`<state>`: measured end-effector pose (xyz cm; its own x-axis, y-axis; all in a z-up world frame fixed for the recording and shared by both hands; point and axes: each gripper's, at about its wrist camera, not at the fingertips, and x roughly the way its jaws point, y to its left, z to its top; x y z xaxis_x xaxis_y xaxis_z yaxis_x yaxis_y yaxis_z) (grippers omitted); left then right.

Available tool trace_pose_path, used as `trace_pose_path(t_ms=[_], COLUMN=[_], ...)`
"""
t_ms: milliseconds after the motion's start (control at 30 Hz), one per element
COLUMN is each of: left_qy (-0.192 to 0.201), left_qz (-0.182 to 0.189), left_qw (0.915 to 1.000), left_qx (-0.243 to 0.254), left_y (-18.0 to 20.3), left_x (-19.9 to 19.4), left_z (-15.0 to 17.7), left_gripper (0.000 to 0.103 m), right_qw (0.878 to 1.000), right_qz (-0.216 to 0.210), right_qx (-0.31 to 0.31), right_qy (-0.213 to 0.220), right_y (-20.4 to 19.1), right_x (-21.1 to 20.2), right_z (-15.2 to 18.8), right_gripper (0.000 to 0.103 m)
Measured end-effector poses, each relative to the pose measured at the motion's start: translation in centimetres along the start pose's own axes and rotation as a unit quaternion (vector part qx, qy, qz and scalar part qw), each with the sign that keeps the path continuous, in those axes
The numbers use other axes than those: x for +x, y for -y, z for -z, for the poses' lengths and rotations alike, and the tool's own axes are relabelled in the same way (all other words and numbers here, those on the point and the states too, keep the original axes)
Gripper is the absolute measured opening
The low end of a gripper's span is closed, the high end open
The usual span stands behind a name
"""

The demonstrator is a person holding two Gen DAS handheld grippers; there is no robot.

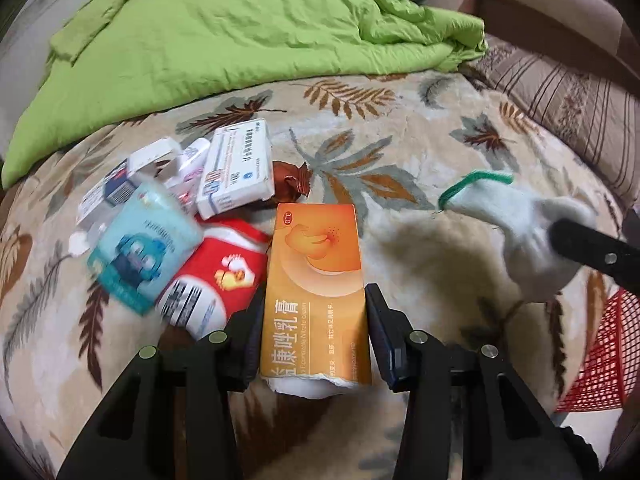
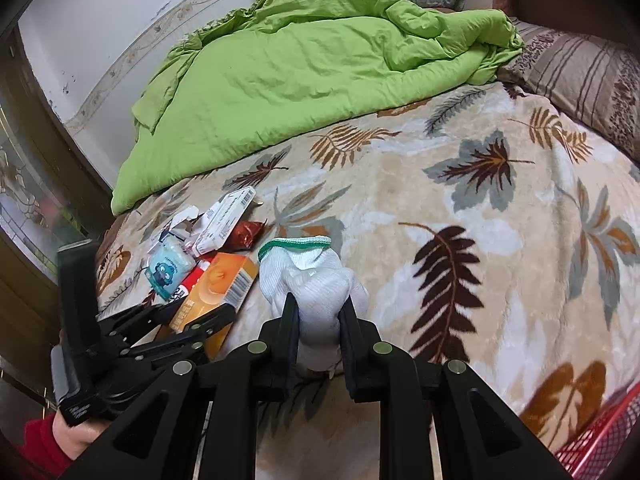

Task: Collect trash
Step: 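Grasp the white glove with the right tool while the left tool grasps the orange box, then lift the white glove and orange box off the blanket with both tools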

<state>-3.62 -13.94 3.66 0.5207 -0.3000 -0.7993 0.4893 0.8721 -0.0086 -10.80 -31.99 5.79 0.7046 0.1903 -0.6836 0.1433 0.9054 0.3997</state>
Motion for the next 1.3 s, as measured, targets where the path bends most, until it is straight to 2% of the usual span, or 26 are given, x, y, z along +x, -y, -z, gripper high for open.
trace_pose_path(t_ms=[167,300,467,733,900,1300], left_qy=[0.030,0.060,0.098,0.128,0.126,0.126], left_qz=[-0.017,-0.047,-0.093,-0.140,-0.144,-0.142], left_qw=[0.9993,0.9966,0.9894,0.9788,0.9769,0.9773], left_qx=[-0.014,-0.033,-0.054,-0.077,-0.094,-0.094], left_y=[-0.6,-1.9,-3.7,-5.3,-6.2,-6.3], left_x=[-3.7,-6.7,-10.2,-12.6,-12.5,-12.3], left_z=[2.0,3.8,6.1,9.0,9.8,9.8], left_gripper=[0.045,0.045,0.045,0.045,0.045,0.045], right_qw=[1.000,1.000,0.999,0.998,0.998,0.997], right_qz=[-0.015,-0.023,-0.027,-0.025,-0.021,-0.016], right_qx=[-0.004,-0.018,-0.036,-0.064,-0.056,-0.074], right_qy=[-0.003,-0.004,-0.010,-0.003,-0.008,-0.005], right_y=[-1.8,-3.8,-6.0,-7.7,-7.4,-8.0], right_x=[-0.8,-1.1,-1.0,-0.9,-0.4,-0.6], right_z=[1.1,2.2,3.8,5.6,5.7,6.0], right_gripper=[0.020,0.020,0.020,0.020,0.020,0.020])
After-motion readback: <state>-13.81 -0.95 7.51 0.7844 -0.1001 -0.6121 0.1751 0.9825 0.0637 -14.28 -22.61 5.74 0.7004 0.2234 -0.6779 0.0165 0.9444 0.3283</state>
